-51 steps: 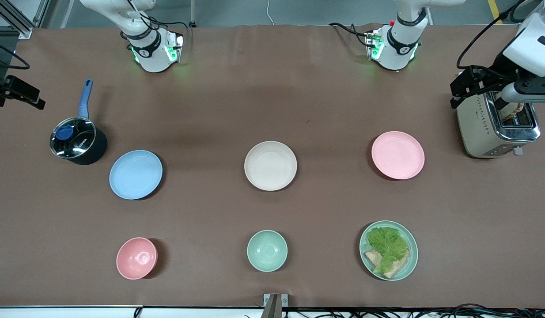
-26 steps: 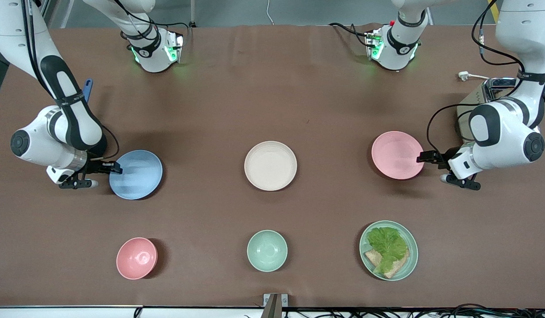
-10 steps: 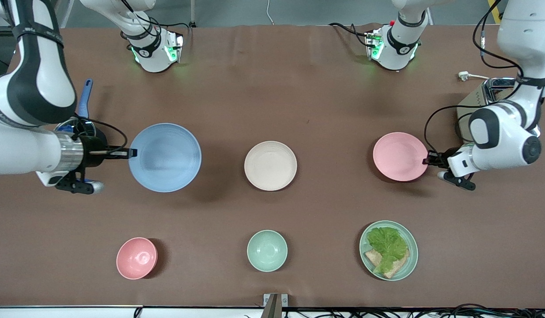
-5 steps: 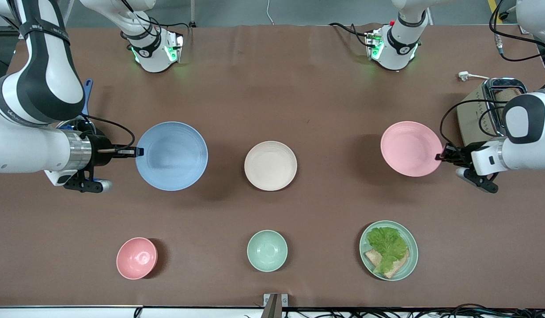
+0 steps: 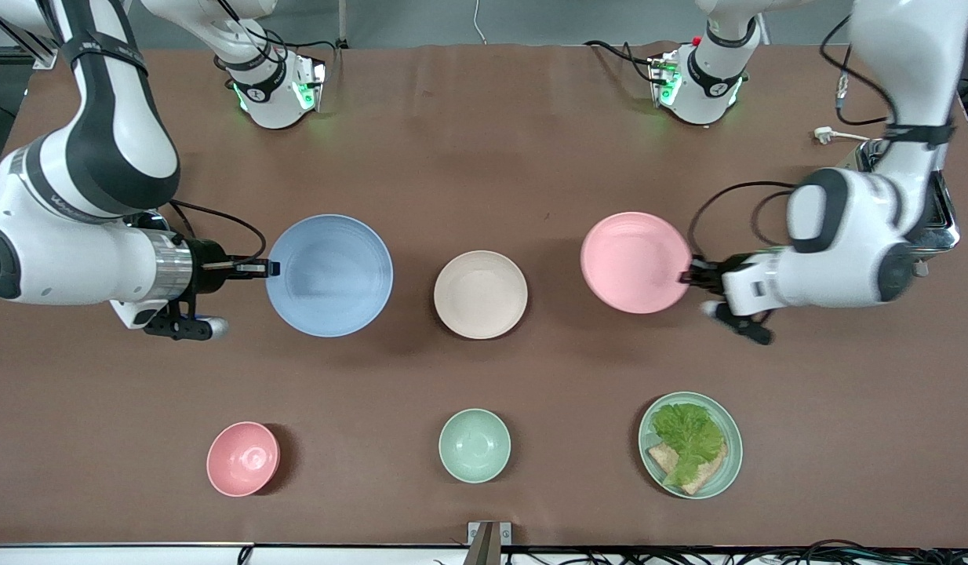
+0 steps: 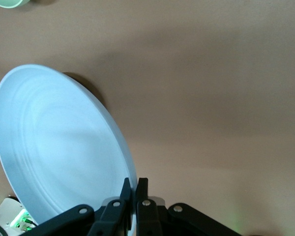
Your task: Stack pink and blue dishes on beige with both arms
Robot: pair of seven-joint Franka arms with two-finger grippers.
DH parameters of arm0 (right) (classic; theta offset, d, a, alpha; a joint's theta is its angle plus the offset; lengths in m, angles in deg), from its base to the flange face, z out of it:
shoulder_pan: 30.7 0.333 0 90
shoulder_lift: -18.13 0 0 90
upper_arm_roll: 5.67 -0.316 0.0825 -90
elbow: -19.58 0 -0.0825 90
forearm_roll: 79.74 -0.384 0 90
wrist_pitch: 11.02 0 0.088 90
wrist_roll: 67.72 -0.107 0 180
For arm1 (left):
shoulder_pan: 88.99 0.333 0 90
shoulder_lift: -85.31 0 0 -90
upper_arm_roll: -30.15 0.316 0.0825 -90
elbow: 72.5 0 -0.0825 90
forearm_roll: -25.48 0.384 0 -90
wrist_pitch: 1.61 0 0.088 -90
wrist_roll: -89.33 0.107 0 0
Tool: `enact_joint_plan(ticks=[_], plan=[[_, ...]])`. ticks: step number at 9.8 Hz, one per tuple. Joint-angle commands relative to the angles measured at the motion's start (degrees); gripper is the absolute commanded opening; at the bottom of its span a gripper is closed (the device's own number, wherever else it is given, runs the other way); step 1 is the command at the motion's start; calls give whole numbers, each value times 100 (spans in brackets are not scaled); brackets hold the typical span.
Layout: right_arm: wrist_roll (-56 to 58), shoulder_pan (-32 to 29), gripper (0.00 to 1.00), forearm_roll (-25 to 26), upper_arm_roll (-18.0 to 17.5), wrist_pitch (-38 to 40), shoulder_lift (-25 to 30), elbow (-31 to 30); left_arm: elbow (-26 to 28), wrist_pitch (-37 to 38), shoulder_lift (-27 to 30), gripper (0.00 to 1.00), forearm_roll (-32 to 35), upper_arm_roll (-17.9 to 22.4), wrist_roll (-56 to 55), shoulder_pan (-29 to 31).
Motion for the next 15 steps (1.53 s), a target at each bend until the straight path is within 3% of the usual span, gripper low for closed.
enact_joint_plan(ticks=[1,3,7,10,12,13,14,15], plan=[[-254,144,1,-118,-12,-291,135,-299,89,-772,-427,1,-21,28,-1229,-873],[-394,337,2,-118,-12,-686,257,-659,89,-1528,-753,1,-12,28,-2136,-1472],[-913,356,2,-118,-565,-1626,337,-1309,-42,-3006,-1447,1,102,72,-3264,-2318],[-922,364,2,-109,-654,-1901,363,-1566,-526,-3096,-1852,6,120,151,-3784,-2626],[-966,382,2,-109,-811,-2320,381,-1959,-535,-3079,-1844,16,128,204,-3775,-2600],[-1097,382,2,-109,-960,-2689,372,-2162,-614,-3062,-1827,46,259,343,-3775,-2617],[-1272,391,2,-109,-1162,-3049,355,-2355,-640,-3061,-1757,99,687,353,-3819,-2591],[-1387,400,2,-109,-1320,-3453,328,-2531,-632,-3027,-1521,100,1013,353,-3932,-2495]])
